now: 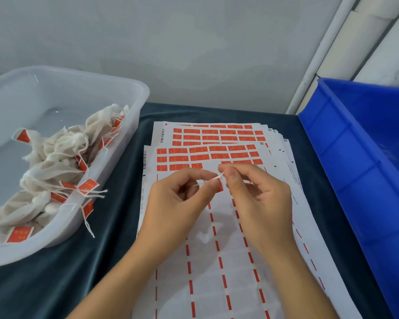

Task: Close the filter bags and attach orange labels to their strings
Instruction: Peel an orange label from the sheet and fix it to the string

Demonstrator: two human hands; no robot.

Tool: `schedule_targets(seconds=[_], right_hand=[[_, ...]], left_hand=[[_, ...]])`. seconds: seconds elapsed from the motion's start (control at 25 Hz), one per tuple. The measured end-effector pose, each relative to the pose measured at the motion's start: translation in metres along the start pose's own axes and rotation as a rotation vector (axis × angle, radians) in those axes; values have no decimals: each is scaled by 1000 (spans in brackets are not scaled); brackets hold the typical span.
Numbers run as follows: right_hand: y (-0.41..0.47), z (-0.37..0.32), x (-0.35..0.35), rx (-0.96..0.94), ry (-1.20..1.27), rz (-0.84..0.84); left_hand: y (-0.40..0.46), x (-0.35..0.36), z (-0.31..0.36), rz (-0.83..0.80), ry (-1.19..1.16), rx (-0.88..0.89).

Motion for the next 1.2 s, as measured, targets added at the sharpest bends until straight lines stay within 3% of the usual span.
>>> schedule_targets(seconds=[0.28,1.2], right_hand=[[1,7,6,60,125,-50],[0,13,7,92,156,-60]], left_hand=[[5,5,-14,-83,-196,-168],[3,6,-18,-69,-259,-193]])
Point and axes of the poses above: each hand's wrist, its own y-axis towards the middle knuckle, its own x-axis out of the palm, z = x × y, the point moved 10 cm from there along y, towards the middle knuckle, and after that the axes turned 14 degrees about -z, right-handed, at the moved point
